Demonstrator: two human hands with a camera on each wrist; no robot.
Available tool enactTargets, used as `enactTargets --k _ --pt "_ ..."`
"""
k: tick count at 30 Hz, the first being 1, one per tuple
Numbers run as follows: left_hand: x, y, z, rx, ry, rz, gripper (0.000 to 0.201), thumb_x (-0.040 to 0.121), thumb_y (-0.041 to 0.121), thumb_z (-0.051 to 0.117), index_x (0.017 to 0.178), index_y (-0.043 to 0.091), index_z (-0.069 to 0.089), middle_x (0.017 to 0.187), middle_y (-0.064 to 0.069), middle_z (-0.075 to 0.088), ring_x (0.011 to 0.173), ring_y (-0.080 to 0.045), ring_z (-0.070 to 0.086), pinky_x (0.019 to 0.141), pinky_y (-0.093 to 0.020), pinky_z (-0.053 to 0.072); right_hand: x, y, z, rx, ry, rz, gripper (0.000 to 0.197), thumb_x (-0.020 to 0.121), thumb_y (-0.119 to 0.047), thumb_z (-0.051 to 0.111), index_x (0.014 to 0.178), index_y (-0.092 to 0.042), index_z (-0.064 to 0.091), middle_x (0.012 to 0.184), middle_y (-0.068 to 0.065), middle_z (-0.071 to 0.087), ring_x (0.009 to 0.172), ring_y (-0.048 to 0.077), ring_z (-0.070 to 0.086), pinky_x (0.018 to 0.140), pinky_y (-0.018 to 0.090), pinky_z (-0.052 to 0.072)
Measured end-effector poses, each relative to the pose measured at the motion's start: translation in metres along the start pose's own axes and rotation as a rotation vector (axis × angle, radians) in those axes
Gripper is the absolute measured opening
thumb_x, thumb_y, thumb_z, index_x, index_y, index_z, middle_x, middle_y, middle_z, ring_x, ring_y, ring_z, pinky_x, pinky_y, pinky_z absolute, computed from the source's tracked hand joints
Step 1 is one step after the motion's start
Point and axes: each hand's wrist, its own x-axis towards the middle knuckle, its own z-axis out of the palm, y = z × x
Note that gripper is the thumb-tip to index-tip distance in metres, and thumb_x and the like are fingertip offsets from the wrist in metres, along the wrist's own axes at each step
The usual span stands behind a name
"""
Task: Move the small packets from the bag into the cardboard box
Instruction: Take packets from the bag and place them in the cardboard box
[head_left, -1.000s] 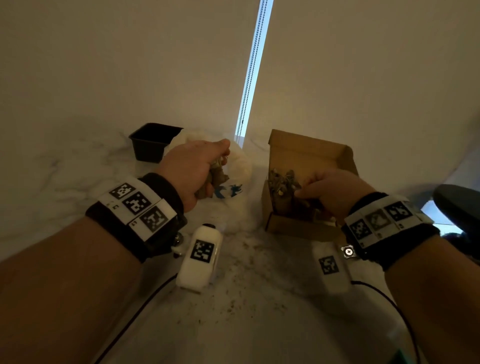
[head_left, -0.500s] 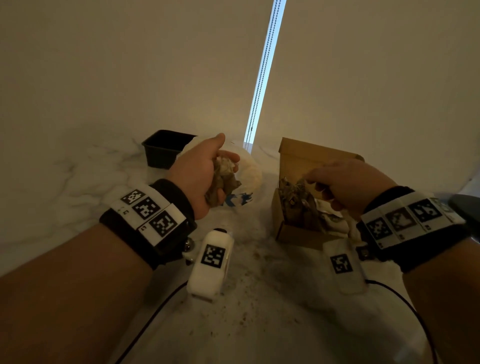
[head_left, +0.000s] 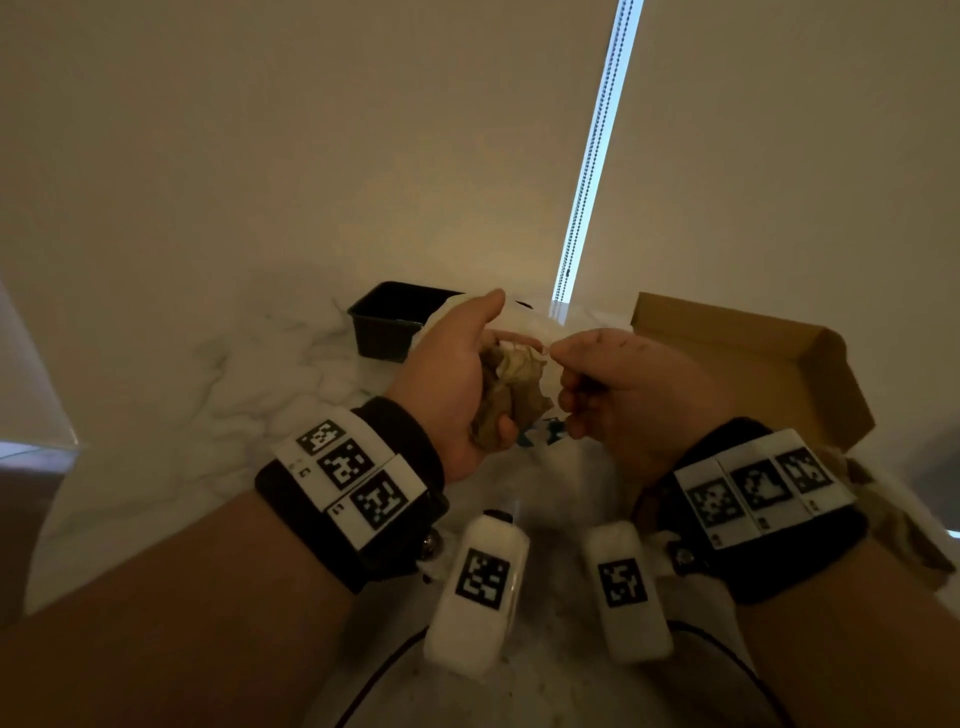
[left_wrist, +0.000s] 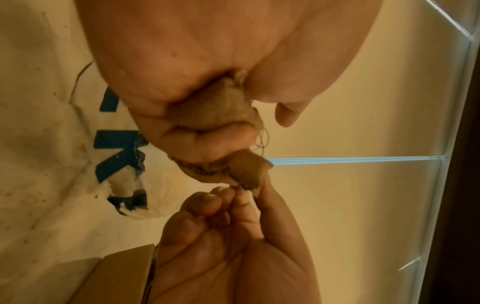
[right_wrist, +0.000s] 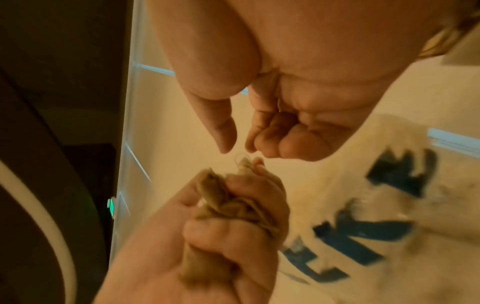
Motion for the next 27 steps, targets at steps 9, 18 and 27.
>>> enactTargets --k 9,18,27 --pt "0.003 -0.008 0.007 0.152 -0.076 0.023 0.061 0.093 0.067 0.042 0.111 0.012 0.062 0.079 -0.012 0.060 0.053 -0.019 0.054 0.040 -0.019 0.035 -0.005 0.013 -0.008 -0.047 -0.005 -0.010 0.010 0.087 -0.015 0.068 0.085 -0.005 0.065 0.068 0.007 0.058 0.056 0.016 0.055 0.046 0.026 0.046" --pt "-0.001 -0.011 0.007 0.278 -0.062 0.113 0.025 0.096 0.038 0.057 0.089 0.017 0.068 0.071 -0.002 0.065 0.048 -0.011 0.054 0.036 -0.017 0.033 -0.004 0.010 -0.010 -0.050 0.067 -0.039 0.012 0.094 -0.013 0.056 0.085 -0.008 0.063 0.080 0.012 0.063 0.061 0.016 0.059 0.047 0.026 0.047" --pt "0.005 -0.009 0.004 0.302 0.046 0.162 0.019 0.101 0.028 0.055 0.090 0.017 0.066 0.060 -0.004 0.059 0.043 -0.010 0.053 0.036 -0.017 0.033 -0.001 0.008 -0.012 0.018 0.128 0.018 0.023 0.088 -0.037 0.066 0.088 -0.014 0.060 0.080 0.004 0.060 0.068 0.018 0.059 0.051 0.029 0.046"
